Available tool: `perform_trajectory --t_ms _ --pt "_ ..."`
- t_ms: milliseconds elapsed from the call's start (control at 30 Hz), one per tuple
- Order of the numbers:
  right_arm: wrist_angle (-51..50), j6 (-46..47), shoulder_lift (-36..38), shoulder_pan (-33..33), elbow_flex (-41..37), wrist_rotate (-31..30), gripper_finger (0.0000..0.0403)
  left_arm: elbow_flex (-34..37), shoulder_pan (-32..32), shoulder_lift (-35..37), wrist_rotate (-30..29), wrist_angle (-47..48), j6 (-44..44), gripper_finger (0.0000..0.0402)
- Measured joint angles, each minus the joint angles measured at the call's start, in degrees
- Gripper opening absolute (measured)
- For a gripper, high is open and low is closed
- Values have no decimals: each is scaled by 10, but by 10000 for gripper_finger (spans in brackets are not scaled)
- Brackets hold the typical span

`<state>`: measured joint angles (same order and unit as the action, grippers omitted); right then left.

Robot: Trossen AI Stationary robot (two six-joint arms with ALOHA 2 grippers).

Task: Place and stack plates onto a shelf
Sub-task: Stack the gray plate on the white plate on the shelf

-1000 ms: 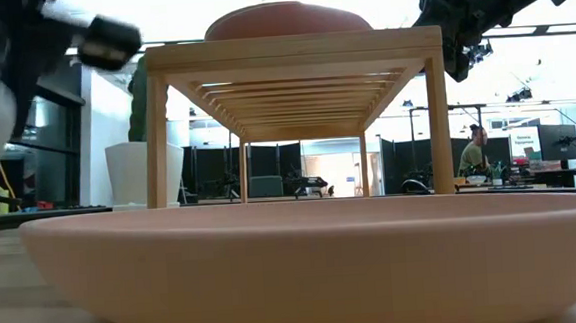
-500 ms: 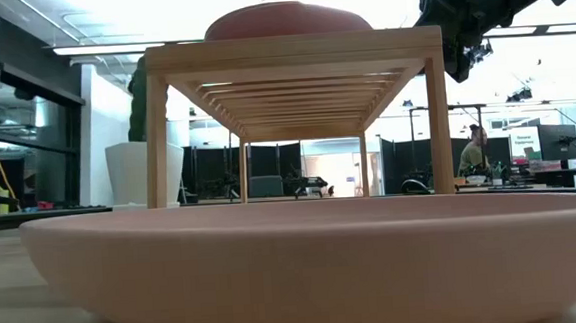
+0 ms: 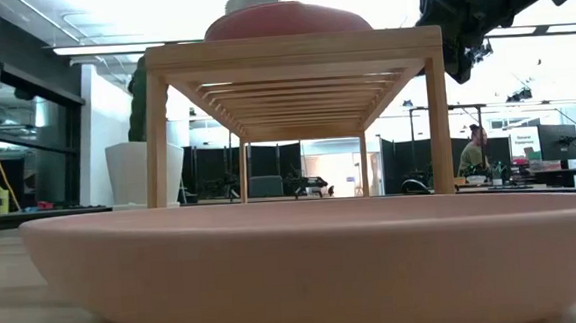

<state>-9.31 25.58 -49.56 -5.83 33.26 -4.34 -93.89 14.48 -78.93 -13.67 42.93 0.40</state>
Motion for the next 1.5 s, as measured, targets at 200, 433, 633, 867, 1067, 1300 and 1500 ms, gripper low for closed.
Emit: perform_trajectory --t_ms 200,433,633,867,1067,1300,1500 --pt "-10 -5 0 0 0 -12 177 0 114 -51 39 -105 -3 0" --pt "-20 1 0 0 0 -47 177 0 154 -143 60 -142 -18 0" --pt "-23 0 0 0 0 -47 177 0 164 -184 27 -148 -10 0" --pt "-27 -1 0 0 0 -47 177 0 164 -188 26 -141 -8 0" --pt "-41 -1 0 0 0 -47 177 0 164 -188 26 -134 2 10" --pt "-55 -1 0 0 0 -47 177 0 164 -188 17 -105 22 11" --pt "-55 -1 0 0 0 -47 177 0 163 -188 15 -89 43 16"
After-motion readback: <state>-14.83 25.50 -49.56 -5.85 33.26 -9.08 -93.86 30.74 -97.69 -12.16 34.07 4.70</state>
